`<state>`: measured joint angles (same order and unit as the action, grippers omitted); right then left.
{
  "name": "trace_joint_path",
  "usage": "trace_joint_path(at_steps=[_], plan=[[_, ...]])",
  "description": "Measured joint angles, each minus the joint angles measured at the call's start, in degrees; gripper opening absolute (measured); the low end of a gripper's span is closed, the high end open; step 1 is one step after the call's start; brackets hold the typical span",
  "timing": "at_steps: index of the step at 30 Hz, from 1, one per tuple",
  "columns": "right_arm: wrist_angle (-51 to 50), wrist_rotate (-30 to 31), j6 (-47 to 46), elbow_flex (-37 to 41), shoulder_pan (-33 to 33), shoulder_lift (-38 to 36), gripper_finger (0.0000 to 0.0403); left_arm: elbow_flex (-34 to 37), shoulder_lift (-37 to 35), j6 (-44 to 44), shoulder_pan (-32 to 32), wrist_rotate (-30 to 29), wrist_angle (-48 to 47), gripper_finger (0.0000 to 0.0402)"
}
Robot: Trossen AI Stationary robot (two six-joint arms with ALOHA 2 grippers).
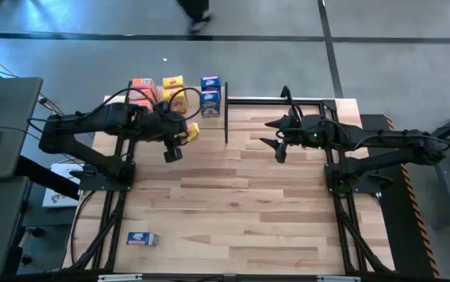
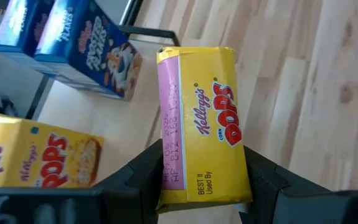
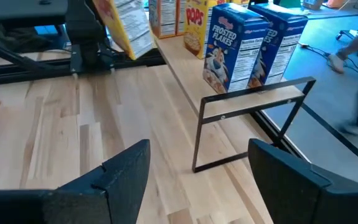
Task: Stack cereal on shelf
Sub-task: Put the yellow cereal box on the shelf aligned with the other yellow cereal boxes
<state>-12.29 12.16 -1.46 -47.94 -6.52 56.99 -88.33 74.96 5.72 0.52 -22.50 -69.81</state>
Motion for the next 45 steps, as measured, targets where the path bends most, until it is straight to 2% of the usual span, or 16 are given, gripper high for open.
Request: trace_joint_path(at_steps=[19,45], plan=[[-0.1,0.0,0.0,0.0,0.0,0.0,0.0264,2.5,-7.4,-9.2,14.8,10.5,0.5,0.0147],[-0.2,0.1,0.0,0.0,0.0,0.0,0.0264,2.5,-7.3,-26.4,31.9,32.8,1.8,0.0147]])
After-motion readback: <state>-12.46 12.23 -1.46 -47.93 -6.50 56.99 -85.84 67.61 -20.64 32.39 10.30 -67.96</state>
